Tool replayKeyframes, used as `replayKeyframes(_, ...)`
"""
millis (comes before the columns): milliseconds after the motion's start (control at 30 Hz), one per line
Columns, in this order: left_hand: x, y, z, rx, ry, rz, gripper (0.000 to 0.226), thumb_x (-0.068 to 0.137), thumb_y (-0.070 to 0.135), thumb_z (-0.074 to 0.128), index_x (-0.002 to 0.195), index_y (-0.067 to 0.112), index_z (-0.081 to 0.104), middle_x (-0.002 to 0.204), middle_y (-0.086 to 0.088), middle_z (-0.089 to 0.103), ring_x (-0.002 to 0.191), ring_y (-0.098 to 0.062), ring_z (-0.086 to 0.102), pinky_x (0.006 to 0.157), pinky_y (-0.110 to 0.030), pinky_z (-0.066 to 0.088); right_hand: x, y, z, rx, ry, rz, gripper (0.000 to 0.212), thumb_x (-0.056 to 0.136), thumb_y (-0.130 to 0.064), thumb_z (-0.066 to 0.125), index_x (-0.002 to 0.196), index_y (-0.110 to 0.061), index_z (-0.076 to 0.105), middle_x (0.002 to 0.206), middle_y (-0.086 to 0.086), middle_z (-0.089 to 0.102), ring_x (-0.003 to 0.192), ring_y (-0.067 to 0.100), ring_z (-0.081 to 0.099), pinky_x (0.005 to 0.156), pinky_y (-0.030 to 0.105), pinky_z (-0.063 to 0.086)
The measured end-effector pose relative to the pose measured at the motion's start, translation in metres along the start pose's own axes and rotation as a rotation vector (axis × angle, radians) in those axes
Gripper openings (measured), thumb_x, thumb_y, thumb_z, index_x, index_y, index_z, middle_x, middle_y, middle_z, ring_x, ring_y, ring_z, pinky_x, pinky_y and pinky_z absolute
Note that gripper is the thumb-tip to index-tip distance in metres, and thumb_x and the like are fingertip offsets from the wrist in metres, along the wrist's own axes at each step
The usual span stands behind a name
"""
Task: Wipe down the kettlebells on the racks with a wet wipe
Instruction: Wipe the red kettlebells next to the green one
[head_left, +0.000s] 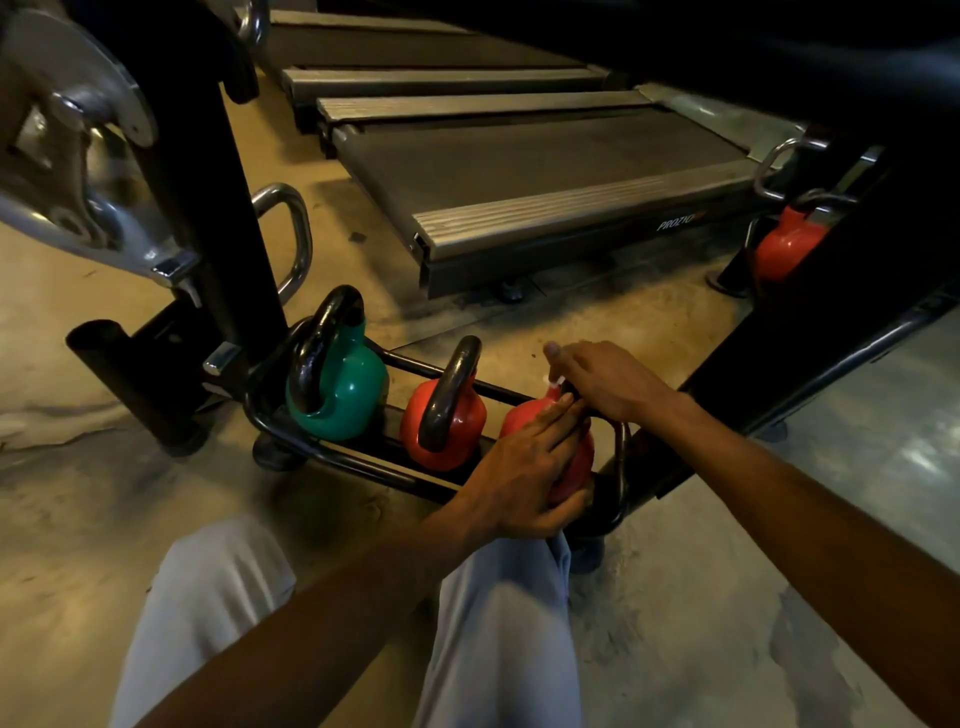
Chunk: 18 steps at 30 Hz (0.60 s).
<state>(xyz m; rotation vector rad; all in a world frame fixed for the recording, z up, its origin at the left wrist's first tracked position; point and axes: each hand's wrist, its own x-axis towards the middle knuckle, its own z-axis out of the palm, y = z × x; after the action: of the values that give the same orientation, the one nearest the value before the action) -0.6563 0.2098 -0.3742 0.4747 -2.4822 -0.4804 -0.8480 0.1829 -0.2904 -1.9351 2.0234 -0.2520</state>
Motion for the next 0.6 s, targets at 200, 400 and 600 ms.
replayKeyframes(200, 0.0, -0.002, -0.001, 0.035, -0.014, 0.003, 0.081, 0.097, 0.045, 0.064, 0.158, 0.0, 0.038, 0.171, -0.018, 0.024, 0.162, -0.026, 0.011, 0.129, -0.031, 0.016, 0.014, 0.012, -0.011, -0.01, -0.106, -0.12, 0.092, 0.098, -0.083, 0.011, 0.091, -0.025, 0.082, 0.097, -0.009, 0.078, 0.088, 0.003, 0.07, 0.094, 0.038, 0.052)
replayKeyframes(400, 0.001, -0.002, 0.003, 0.037, -0.017, 0.013, 0.083, 0.097, 0.045, 0.063, 0.16, 0.0, 0.034, 0.171, -0.019, 0.022, 0.162, -0.026, 0.007, 0.132, -0.037, 0.014, 0.007, 0.023, -0.006, -0.109, -0.044, -0.298, 0.068, 0.103, -0.073, 0.021, 0.095, -0.03, 0.074, 0.094, -0.012, 0.069, 0.084, 0.004, 0.064, 0.081, 0.043, 0.052)
replayKeyframes(600, 0.0, 0.0, 0.002, 0.035, 0.009, 0.004, 0.082, 0.095, 0.043, 0.067, 0.158, -0.002, 0.038, 0.167, -0.02, 0.031, 0.161, -0.028, 0.016, 0.131, -0.029, 0.005, 0.018, 0.023, -0.001, -0.185, -0.093, -0.246, 0.08, 0.098, -0.081, 0.014, 0.092, -0.028, 0.073, 0.094, -0.009, 0.065, 0.087, 0.008, 0.06, 0.084, 0.044, 0.051)
